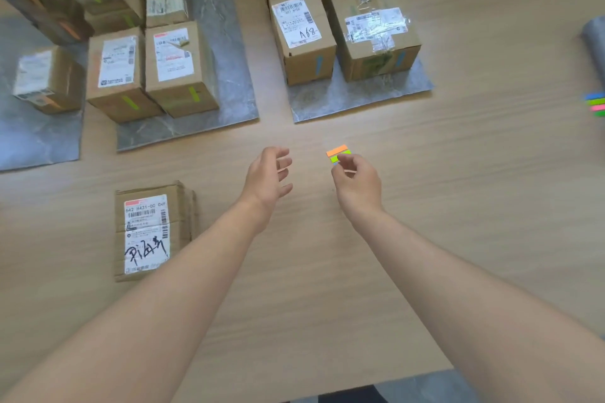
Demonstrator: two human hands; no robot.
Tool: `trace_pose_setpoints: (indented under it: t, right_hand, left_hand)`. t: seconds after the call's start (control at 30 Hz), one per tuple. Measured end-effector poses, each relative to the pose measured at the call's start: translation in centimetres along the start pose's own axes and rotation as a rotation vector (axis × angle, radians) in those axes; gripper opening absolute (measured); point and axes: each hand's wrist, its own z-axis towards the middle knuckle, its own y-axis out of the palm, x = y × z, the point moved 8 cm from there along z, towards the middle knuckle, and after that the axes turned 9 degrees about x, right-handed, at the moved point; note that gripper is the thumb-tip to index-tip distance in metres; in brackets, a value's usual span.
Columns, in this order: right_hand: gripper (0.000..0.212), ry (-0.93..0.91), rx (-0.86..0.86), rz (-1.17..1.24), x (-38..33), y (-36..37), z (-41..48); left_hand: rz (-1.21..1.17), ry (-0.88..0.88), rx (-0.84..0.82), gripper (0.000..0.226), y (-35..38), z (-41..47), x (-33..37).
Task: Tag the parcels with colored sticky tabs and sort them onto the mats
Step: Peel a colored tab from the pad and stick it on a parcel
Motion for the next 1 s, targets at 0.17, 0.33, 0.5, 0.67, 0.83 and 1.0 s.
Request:
trace_pose_setpoints:
  t: [0.17,0.33,0.5,0.67,0.83,1.0]
  right_hand:
    - [0.023,-0.045,-0.035,-0.059,0.7,0.1,3.6]
    - [0.024,-0.267,-0.077,-0.266,-0.4,1.9,7.1]
    - [0.035,-0.300,-0.114,-0.387,-0.1,4.0,9.8]
    - [0.028,-0.232,-0.081,-0.396,0.3,4.2,10.4]
    - [0.017,-0.165,-0.099,-0.400,0.4,4.4,10.9]
    - [0.008,-0.238,-0.127,-0.441,-0.3,4.0,10.9]
  left_hand:
    - [0.026,-0.048,-0.020,0.044,3.7,1.1,-0.6]
    - [0.053,-0.075,-0.009,0.042,5.2,2.8,-0.7]
    - [0.045,-0.106,-0.006,0.042,5.9,4.2,-0.9]
    - [0.022,-0.114,0.015,0.049,5.8,5.3,-0.7]
    - [0.027,-0.127,0.004,0.037,6.2,6.4,-0.7]
    - [-0.008,-0.176,-0.068,0.038,7.2,6.6,-1.1]
